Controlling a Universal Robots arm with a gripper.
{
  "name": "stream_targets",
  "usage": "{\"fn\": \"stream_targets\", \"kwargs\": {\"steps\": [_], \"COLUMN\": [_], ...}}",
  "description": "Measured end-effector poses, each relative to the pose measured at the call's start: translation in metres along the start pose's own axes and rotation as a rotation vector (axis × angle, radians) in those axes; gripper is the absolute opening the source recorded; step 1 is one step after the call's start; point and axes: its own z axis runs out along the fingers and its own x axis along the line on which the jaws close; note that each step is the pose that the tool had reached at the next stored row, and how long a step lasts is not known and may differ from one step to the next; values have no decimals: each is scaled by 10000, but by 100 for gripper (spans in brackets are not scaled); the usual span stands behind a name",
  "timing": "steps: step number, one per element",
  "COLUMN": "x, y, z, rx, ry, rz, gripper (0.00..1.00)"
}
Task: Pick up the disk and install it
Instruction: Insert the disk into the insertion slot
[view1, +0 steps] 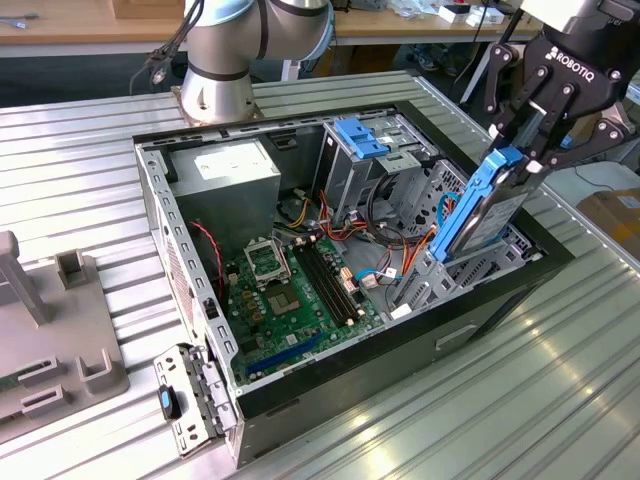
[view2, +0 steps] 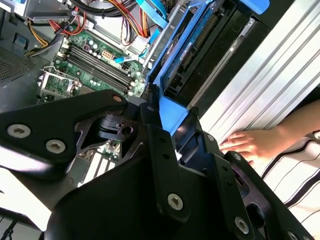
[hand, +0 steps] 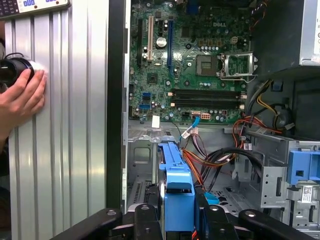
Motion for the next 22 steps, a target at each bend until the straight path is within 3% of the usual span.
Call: {"fn": "stream_targets", "kwargs": {"steps": [3,7,13,22], "x": [0,4,5,6], "y": [1,6,8,20], "z": [32,121,150,395], "rx": [0,0,0,0], "ry": [-1,-1,-2,-2], "rz": [-1,0,0,0], "gripper": [36,36,36,36]}}
